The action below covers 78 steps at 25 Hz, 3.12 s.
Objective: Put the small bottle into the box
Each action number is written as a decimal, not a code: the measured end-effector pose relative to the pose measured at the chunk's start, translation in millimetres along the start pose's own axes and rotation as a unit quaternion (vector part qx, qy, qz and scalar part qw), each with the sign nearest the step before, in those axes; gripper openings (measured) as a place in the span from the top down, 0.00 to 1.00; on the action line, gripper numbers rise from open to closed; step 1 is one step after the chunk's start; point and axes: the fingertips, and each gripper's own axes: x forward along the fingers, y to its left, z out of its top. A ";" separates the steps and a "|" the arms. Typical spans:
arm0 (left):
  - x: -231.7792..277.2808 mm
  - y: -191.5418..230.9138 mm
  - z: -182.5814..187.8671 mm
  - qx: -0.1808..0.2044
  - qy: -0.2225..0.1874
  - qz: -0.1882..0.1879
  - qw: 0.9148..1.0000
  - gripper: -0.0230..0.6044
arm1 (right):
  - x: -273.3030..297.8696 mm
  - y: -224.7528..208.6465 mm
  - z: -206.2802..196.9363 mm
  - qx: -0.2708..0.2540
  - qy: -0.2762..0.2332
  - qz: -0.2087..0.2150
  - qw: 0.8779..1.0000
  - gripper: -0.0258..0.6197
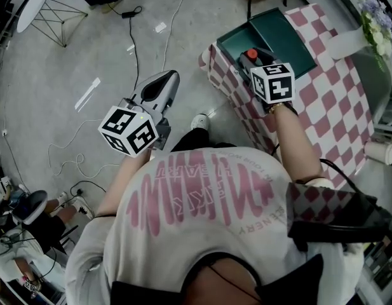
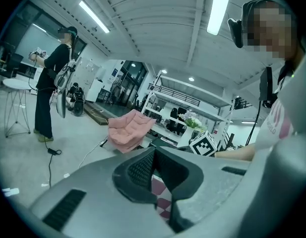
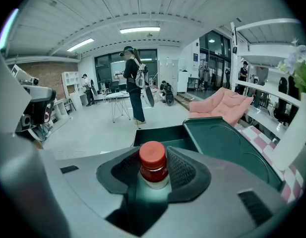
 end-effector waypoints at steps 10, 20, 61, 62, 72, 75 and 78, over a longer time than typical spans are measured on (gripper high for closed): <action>-13.4 -6.2 5.2 0.006 -0.007 0.009 1.000 0.95 | -0.5 1.6 -0.2 -0.012 0.001 -0.002 1.000 0.69; -19.8 -5.8 5.3 0.006 -0.002 0.013 1.000 0.95 | -1.8 -4.5 -3.9 0.029 -0.001 -0.007 1.000 0.69; -16.4 -84.9 1.3 0.025 -0.044 -0.043 0.998 0.95 | -118.1 14.3 -2.9 0.081 -0.107 -0.018 0.991 0.89; -16.4 -88.2 0.9 0.025 -0.044 -0.045 0.998 0.95 | -123.9 15.3 -3.3 0.086 -0.114 -0.016 0.990 0.90; -16.7 -119.4 -4.2 0.053 -0.057 -0.046 0.996 0.95 | -185.4 5.0 -11.1 0.148 -0.188 -0.033 0.970 0.93; -18.5 -124.2 -6.4 0.051 -0.058 -0.046 0.996 0.95 | -202.6 4.2 -12.4 0.152 -0.200 -0.038 0.967 0.93; -20.5 -130.3 -9.2 0.047 -0.059 -0.050 0.996 0.95 | -215.7 7.0 -13.8 0.143 -0.206 -0.040 0.967 0.93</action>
